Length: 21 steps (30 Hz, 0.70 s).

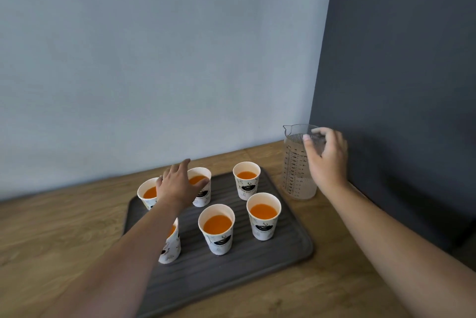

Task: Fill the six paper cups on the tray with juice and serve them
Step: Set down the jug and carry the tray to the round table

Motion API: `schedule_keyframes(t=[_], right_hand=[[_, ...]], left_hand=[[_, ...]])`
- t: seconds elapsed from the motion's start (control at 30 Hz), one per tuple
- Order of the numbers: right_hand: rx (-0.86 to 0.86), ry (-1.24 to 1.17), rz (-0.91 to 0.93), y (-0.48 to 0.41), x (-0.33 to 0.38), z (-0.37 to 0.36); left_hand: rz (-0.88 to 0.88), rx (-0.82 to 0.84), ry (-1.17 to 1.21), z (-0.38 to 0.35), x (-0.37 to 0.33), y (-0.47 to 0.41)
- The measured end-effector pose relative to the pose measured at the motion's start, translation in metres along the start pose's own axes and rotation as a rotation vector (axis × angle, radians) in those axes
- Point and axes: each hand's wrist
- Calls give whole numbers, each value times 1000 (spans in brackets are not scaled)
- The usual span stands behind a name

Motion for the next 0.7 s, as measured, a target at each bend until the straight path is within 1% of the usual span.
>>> schedule_keyframes(t=[0.13,0.23,0.3,0.47,0.57,0.7], right_hand=[[93,-36,142,23,13,-8],[211,-99,145,33,14,-12],[291,-112,143,37,8,-14],[397,-88,96,50,-22,-19],[492,-33,48,62,-46,-25],[605,66,-53,77,-71,-34]], left_hand=[[12,-27,7,11,10,25],[50,-72,27,19,22,51],[108,-103,49,23,31,70],[247,-181,128,24,67,110],[325,-206,235,14,95,126],[414,-113,349,-14,130,135]])
Point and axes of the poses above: each hand's wrist, its own y-axis away from the middle knuckle, its own z-axis out of the back of the hand, x = y × z, and after that the axes turned 13 degrees about x, right-handed
